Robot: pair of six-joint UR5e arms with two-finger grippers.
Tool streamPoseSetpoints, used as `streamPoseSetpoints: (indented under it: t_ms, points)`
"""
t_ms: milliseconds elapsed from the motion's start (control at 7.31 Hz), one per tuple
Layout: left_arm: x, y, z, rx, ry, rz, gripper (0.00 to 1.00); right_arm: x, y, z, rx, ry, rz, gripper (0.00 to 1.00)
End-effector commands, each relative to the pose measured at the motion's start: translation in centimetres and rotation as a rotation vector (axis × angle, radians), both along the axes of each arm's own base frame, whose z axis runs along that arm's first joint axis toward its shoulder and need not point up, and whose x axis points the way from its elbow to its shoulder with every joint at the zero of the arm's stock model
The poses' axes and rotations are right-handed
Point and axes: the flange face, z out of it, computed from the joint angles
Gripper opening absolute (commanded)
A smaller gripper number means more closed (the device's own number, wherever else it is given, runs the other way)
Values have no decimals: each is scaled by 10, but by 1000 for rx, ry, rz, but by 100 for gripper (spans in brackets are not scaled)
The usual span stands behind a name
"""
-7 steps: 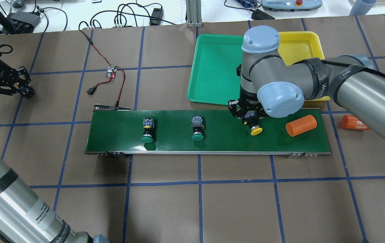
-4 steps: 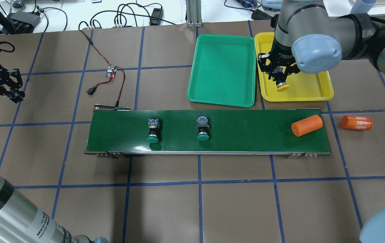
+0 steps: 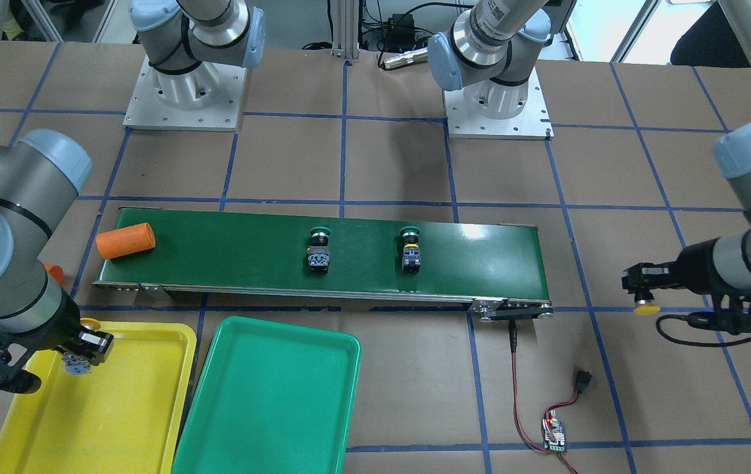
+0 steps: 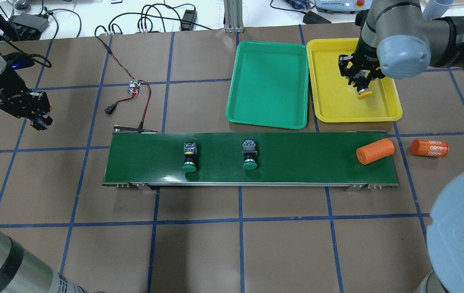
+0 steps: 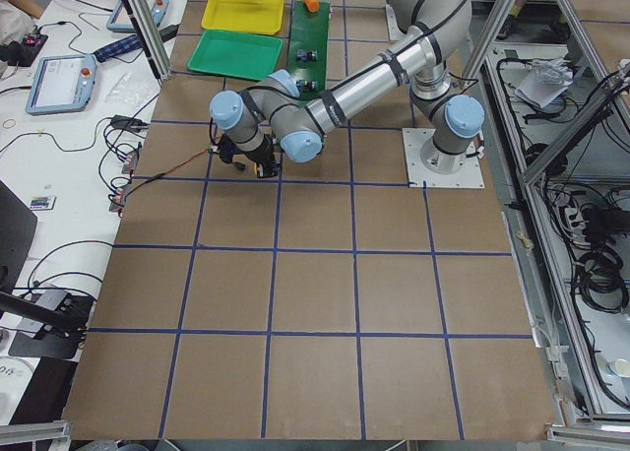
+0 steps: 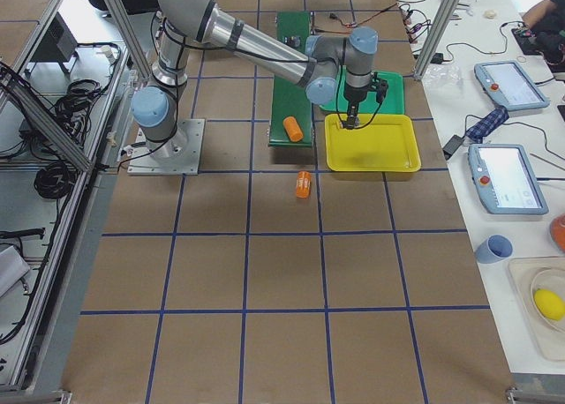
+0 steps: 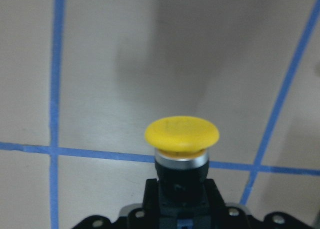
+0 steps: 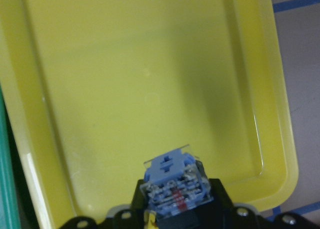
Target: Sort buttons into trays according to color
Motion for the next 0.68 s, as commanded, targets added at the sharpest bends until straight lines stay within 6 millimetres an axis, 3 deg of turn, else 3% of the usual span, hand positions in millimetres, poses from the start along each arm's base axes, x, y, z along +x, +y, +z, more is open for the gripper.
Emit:
streamPoseSetpoints:
  t_ms: [0, 137, 274, 411, 547]
  points:
    - [-89, 34, 14, 8, 1, 40, 0, -17, -9, -24, -3, 2, -18, 0]
    - [-120, 52, 10, 15, -13, 46, 0, -25, -10, -33, 7, -1, -41, 13]
    - [-136, 65, 4, -7, -31, 78, 0, -29, -11, -38, 14, 0, -37, 19]
    - [-156, 76, -7, -25, -39, 77, 0, -34, -12, -52, 34, -6, -53, 41]
    - [-176, 85, -20, -68, -49, 67, 0, -35, -14, -52, 15, -1, -52, 72]
